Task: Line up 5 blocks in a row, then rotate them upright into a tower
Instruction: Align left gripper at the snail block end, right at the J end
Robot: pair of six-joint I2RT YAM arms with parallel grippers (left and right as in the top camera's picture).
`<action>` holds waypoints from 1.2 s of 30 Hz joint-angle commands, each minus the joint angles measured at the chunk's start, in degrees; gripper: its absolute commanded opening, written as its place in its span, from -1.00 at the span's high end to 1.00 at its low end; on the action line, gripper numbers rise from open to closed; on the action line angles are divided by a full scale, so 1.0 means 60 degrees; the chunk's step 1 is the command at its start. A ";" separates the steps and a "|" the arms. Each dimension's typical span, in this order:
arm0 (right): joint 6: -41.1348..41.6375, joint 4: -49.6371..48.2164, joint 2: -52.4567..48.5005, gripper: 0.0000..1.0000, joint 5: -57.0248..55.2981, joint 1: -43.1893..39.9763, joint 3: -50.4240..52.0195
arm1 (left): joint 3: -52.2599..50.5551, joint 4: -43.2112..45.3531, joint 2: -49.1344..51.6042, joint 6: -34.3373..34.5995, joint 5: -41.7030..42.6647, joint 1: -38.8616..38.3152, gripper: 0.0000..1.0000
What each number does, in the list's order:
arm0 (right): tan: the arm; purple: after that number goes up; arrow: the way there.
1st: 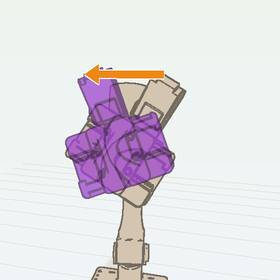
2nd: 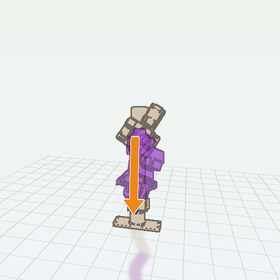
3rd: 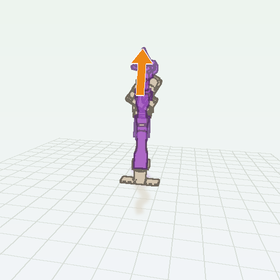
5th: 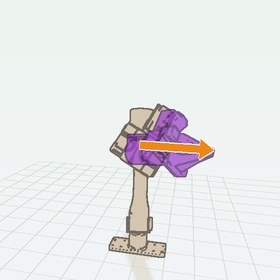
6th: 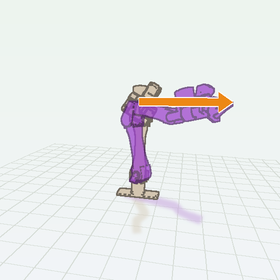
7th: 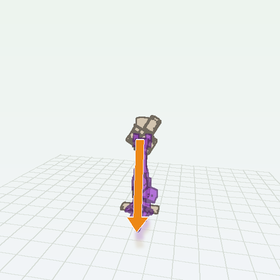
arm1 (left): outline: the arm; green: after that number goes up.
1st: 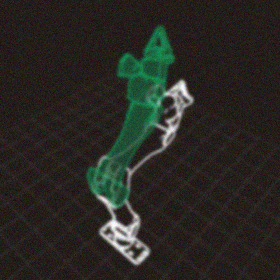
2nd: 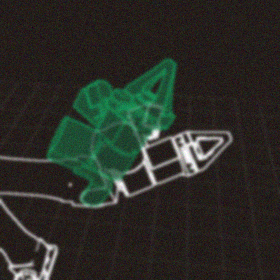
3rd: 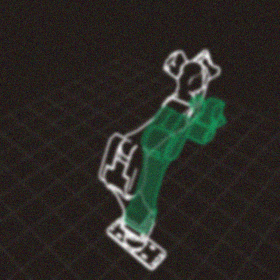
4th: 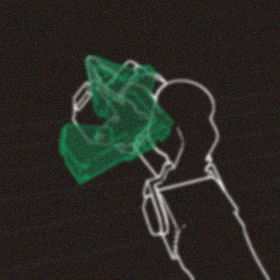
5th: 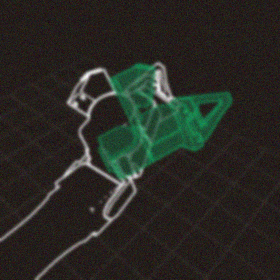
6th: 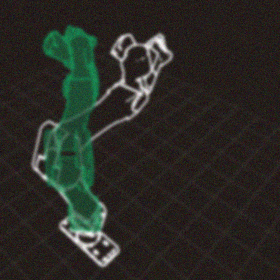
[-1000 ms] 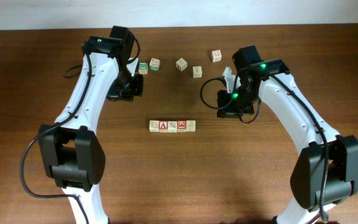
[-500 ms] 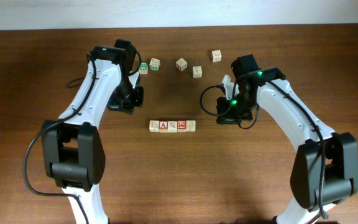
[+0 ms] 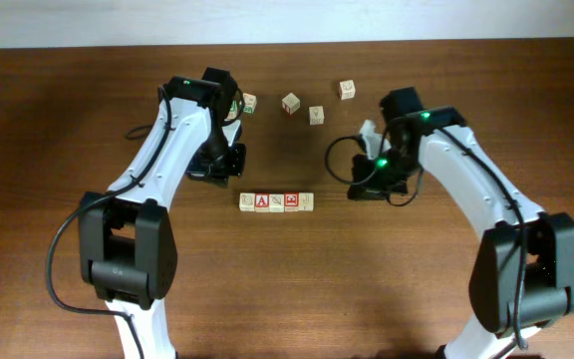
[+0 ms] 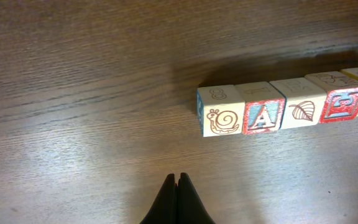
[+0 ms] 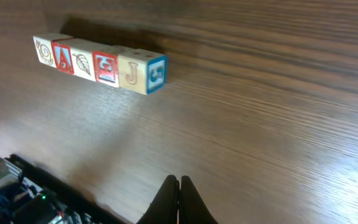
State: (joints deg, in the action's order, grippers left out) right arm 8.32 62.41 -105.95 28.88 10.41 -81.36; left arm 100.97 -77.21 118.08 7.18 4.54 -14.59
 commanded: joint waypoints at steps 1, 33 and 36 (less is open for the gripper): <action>-0.0670 0.0357 0.0780 0.91 0.0186 -0.0667 0.0080 | -0.0117 -0.0077 -0.0823 0.0415 -0.0193 -0.0011 1.00; -0.0812 0.0215 0.0769 0.91 0.0229 -0.0171 0.0142 | -0.2761 0.2328 -0.2266 0.0437 0.0863 -0.0007 1.00; -0.0812 0.0200 0.0765 0.91 0.0226 -0.0171 0.0142 | -0.2761 0.2441 -0.2266 0.0430 0.0860 -0.0007 1.00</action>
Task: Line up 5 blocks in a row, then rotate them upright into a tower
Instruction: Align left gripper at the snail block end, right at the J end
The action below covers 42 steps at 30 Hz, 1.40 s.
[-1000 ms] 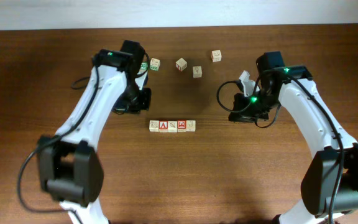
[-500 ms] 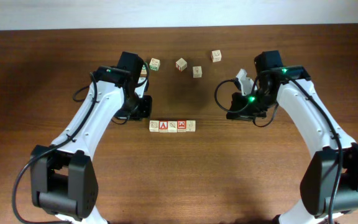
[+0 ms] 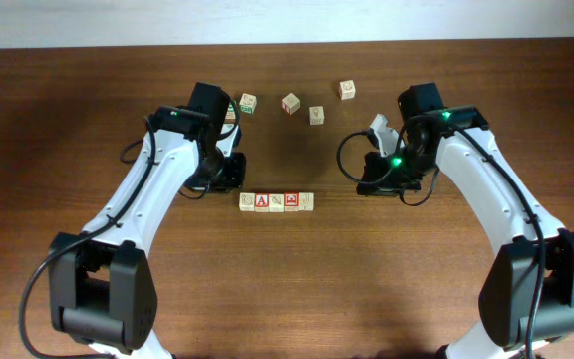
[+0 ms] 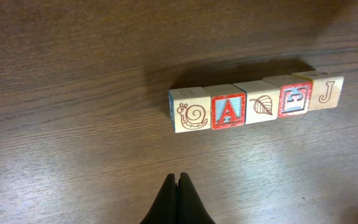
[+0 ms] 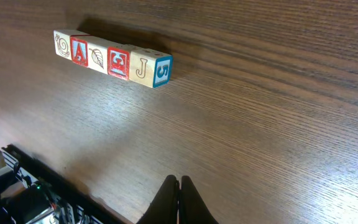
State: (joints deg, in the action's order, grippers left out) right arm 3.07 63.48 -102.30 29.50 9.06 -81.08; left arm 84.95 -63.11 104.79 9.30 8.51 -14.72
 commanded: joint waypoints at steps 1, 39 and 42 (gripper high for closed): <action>0.0062 0.0018 0.0157 0.91 0.0124 0.0055 0.0095 | -0.0091 0.0131 -0.0051 0.0040 0.0200 0.0015 1.00; 0.1151 -0.0550 0.0095 0.91 0.0226 0.0696 0.0124 | -0.1763 0.1457 -0.0051 -0.1563 0.1949 0.0903 1.00; 0.1162 -0.0583 0.0040 0.91 0.0222 0.0696 0.0138 | -0.1774 0.1446 -0.0051 -0.1563 0.1679 0.0936 1.00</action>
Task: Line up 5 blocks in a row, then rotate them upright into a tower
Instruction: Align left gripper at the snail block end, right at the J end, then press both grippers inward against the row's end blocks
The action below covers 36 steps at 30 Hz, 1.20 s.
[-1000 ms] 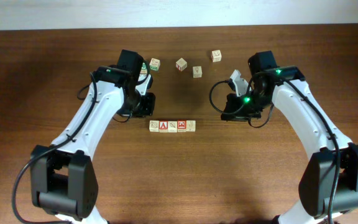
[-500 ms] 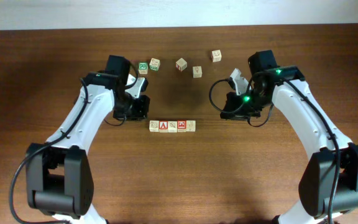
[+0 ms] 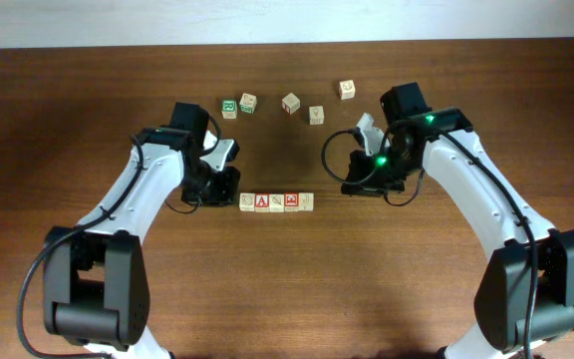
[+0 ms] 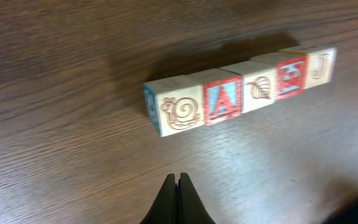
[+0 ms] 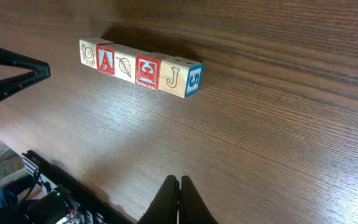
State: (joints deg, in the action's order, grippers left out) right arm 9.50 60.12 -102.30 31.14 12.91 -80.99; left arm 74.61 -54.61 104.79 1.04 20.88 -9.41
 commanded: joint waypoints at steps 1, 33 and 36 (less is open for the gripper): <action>0.0189 -0.0036 -0.0047 0.91 -0.0058 0.0055 0.0124 | -0.0051 0.0022 -0.0051 -0.0186 -0.0382 0.0109 1.00; 0.0328 -0.1501 -0.1785 0.91 -0.0699 0.0794 0.0233 | -0.0554 0.1439 0.0820 -0.0324 -0.0339 0.0211 1.00; 0.0331 -0.1508 -0.1902 0.91 -0.0543 0.0794 0.0233 | -0.0554 0.1450 0.0820 -0.0321 -0.0277 0.0211 1.00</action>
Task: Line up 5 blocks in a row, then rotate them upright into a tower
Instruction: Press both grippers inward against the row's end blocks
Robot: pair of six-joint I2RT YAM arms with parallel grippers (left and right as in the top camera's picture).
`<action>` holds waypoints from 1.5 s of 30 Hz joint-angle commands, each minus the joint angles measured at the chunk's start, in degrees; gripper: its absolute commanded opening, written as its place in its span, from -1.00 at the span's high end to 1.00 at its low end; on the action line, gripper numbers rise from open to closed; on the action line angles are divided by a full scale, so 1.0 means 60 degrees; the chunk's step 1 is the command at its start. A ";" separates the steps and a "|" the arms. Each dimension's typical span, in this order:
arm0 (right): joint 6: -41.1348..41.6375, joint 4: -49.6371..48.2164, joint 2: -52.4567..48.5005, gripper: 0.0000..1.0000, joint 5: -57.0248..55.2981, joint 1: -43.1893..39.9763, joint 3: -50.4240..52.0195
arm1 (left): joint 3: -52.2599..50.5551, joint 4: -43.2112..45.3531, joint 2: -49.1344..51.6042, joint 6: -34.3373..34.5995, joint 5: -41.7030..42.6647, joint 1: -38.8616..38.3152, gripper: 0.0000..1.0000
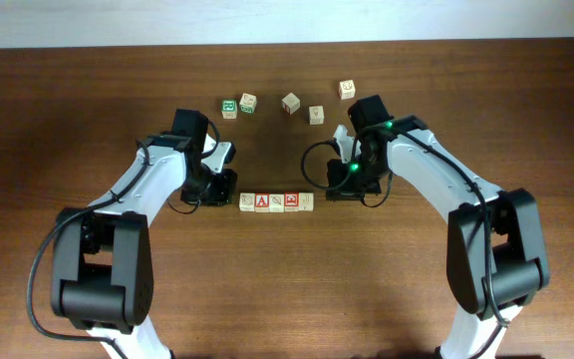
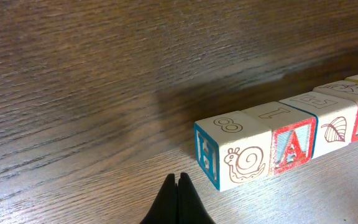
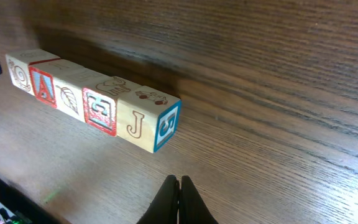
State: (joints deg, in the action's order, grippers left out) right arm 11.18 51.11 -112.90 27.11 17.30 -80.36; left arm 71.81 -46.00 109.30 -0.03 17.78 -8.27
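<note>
A row of wooden blocks (image 1: 276, 201) lies mid-table: snail, red A, leaf, red letter, J. My left gripper (image 1: 223, 185) is shut and empty just left of the snail block (image 2: 240, 157); in the left wrist view its gripper (image 2: 179, 178) sits close before that block's blue side. My right gripper (image 1: 333, 184) is shut and empty just right of the J block (image 3: 148, 121), whose blue end face shows a 5; in the right wrist view that gripper (image 3: 179, 180) is a little way off from the block.
Several loose blocks (image 1: 289, 103) lie scattered along the far side of the wooden table (image 1: 88, 289), behind both arms. A cable loops beside the right wrist (image 1: 317, 160).
Both grippers have come closer to the ends of the row and lower over the table. The right one moved left towards the J block. The row itself has not shifted.
Both grippers stayed shut and empty throughout. The left one stood up and left of the row, then nearer its left end at each moment. The right one stood well right of the row, then closer. The row stayed where it was.
</note>
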 commanded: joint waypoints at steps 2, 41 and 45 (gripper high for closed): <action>0.0368 -0.0004 -0.0138 0.91 0.0124 0.0062 0.0127 | -0.0087 0.0015 0.0069 -0.0106 0.0426 0.0022 1.00; 0.2189 -0.1421 -0.0142 0.91 -0.0641 0.0430 0.0929 | -0.0087 0.0415 0.0073 0.1144 -0.0907 -0.0678 1.00; 0.2189 -0.1424 -0.0142 0.91 -0.0641 0.0430 0.0933 | -0.0091 0.0412 0.0073 0.1147 -0.0903 -0.0678 1.00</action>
State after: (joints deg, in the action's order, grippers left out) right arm 24.03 42.76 -113.21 24.43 19.51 -75.42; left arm 71.77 -43.64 109.30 6.31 12.99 -12.27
